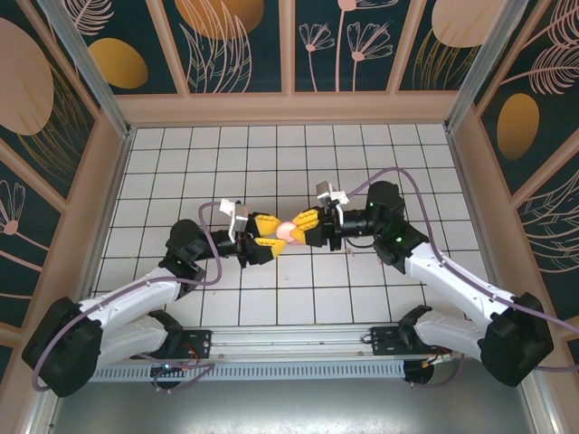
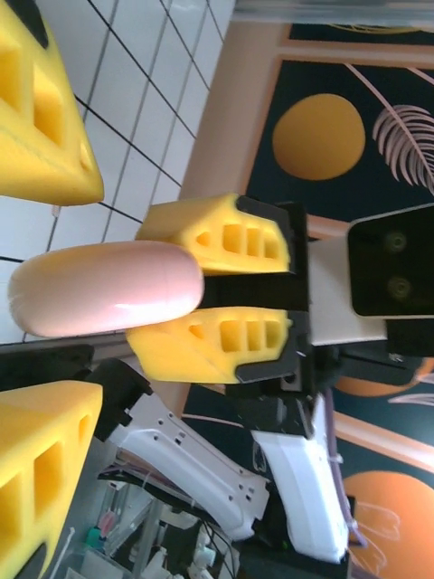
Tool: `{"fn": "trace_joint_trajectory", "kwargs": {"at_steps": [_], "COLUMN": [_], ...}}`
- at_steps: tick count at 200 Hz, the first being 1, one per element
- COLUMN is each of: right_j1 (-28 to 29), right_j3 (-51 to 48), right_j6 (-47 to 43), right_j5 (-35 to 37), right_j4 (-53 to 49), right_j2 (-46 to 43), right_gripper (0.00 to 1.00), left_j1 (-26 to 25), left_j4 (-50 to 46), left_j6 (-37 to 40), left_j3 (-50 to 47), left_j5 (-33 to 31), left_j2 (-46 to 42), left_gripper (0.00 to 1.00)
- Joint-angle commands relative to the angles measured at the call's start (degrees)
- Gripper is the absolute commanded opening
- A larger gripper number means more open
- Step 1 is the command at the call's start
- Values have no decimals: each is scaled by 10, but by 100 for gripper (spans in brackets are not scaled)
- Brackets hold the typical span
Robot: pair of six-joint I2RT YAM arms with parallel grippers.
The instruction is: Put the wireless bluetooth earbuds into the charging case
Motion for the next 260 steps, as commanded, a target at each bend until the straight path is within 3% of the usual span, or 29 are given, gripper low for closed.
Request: {"fn": "trace_joint_trajectory", "kwargs": {"at_steps": [1,37,102,217,260], "right_j1": [2,16,42,43,44], "right_j3": [50,113,189,201,199], "right_j6": [-105,-177,-248,-264,-261], "right_j5": [56,90,112,77,64], "right_j4": [-163,-297,-427,-443,-433], "right_j2": [-12,14,60,77,75], "right_gripper": [20,22,22,22,22], "left_j1": [-2,-2,-2,-2,-2], "left_j4": [-188,-302,-307,-255,-254], "left_j6": [133,213,220,188,185], "left_j3": [33,66,76,59,61], "left_j5": [-20,-6,17,21,27], "left_j2": [-23,-11,12,-12,-3], "left_gripper": [53,55,55,48,30]}}
